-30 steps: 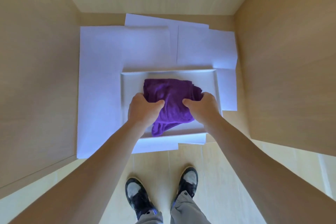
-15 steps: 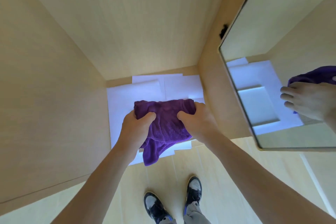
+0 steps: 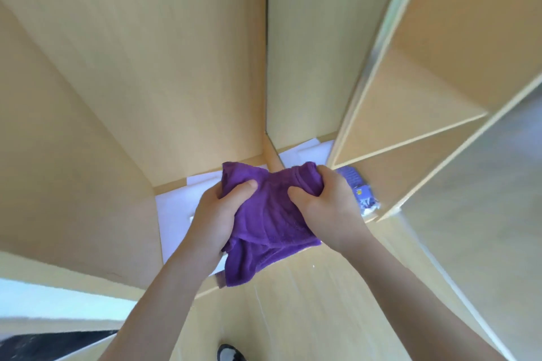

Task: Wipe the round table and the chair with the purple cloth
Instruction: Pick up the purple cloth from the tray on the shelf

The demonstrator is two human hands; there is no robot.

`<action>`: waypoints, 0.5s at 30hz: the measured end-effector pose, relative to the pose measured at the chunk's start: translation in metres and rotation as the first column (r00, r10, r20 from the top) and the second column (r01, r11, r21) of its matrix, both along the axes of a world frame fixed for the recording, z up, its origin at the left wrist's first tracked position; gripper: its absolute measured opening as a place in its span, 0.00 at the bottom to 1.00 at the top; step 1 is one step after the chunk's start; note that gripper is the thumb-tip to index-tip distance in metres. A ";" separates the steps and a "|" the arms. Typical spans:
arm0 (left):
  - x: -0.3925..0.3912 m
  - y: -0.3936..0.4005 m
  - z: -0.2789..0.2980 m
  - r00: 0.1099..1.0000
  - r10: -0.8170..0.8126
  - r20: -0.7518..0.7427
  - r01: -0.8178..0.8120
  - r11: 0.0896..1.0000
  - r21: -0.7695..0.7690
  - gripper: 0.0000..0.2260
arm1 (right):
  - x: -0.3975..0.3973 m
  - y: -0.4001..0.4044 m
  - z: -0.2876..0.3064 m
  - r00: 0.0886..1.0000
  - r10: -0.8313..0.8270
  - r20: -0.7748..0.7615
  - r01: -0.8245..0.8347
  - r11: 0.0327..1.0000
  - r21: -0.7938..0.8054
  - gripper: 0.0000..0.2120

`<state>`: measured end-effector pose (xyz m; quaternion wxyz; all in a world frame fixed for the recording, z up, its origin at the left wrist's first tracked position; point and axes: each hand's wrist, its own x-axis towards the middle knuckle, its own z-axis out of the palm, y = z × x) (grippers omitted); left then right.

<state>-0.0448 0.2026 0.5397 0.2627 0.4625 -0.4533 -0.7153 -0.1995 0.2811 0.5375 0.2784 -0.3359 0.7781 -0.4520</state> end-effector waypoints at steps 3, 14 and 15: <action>-0.031 0.061 0.026 0.996 -0.078 -0.049 0.076 0.996 -0.049 0.09 | -0.022 0.068 0.028 0.998 -0.022 -0.054 0.020 0.998 -0.053 0.06; -0.216 0.326 0.073 0.911 -0.388 -0.143 0.373 0.920 -0.118 0.12 | -0.167 0.369 0.085 0.927 -0.360 -0.108 0.337 0.922 -0.190 0.11; -0.233 0.346 0.076 0.899 -0.411 -0.151 0.397 0.911 -0.114 0.12 | -0.184 0.394 0.088 0.907 -0.407 -0.103 0.382 0.902 -0.199 0.12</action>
